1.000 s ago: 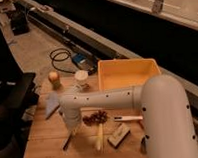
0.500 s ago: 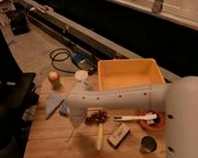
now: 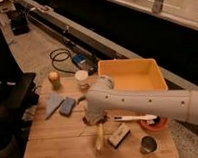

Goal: Place fork in metal cup

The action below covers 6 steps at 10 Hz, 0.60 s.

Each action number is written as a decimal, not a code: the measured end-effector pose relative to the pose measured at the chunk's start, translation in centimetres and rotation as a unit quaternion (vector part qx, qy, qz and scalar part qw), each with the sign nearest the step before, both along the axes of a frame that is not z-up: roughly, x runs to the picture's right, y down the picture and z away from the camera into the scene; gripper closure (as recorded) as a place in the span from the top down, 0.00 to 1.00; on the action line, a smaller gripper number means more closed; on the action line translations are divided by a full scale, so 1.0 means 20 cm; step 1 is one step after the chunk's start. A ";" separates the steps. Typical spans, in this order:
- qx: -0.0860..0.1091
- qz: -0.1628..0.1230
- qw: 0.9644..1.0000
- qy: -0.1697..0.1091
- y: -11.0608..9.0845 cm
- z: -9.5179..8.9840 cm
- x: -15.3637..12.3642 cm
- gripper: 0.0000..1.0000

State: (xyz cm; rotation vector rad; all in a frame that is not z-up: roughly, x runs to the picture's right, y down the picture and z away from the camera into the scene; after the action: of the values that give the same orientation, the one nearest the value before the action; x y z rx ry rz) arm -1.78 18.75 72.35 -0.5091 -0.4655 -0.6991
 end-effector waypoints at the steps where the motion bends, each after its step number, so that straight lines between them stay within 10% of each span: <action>1: -0.001 0.016 1.000 0.014 0.01 -0.02 0.10 0.00; 6: -0.012 0.080 0.994 0.080 0.07 -0.15 0.54 0.00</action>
State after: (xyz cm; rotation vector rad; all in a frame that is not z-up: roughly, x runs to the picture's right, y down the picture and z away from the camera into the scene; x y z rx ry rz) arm 8.95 20.18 69.38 -0.5404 -0.3609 -0.4947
